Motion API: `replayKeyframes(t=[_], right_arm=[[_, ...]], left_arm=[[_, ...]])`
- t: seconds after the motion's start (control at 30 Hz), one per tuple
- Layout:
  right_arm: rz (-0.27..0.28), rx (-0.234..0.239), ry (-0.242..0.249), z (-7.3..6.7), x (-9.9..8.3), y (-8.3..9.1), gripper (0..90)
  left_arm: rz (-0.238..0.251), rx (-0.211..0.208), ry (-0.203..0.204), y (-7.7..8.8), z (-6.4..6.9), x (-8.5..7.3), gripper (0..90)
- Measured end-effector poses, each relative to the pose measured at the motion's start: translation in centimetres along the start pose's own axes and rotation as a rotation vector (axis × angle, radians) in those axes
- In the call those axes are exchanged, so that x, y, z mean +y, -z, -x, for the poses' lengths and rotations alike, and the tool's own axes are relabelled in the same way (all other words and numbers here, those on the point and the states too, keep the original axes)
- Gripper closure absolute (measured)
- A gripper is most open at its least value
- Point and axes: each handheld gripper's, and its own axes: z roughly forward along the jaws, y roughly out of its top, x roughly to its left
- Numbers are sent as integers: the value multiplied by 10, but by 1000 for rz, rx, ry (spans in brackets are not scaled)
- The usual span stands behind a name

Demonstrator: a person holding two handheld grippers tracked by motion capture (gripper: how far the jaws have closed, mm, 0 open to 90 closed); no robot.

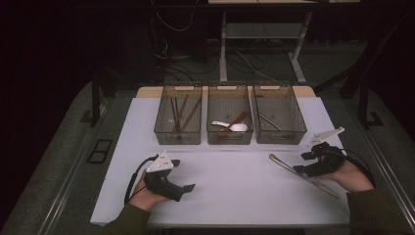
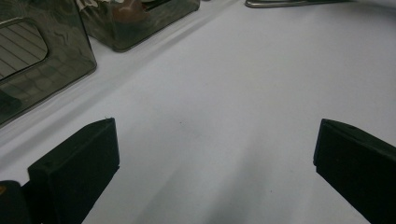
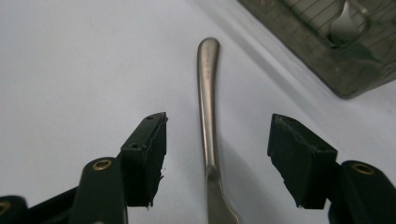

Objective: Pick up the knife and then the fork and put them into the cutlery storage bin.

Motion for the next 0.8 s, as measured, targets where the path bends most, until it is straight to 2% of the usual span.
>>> replayKeyframes(t=[0.1,0.23,0.57,0.8], right_arm=[[-40,-9,6,-1,2,-4,402],[-82,-22,38,1,5,-8,407],[-233,11,83,-2,22,-23,457],[-299,18,115,-1,29,-31,544]], left_arm=[[-1,-2,0,0,0,0,0],[-2,-2,2,0,0,0,0],[-3,-6,7,-1,0,0,0],[-3,-7,9,-1,0,0,0]])
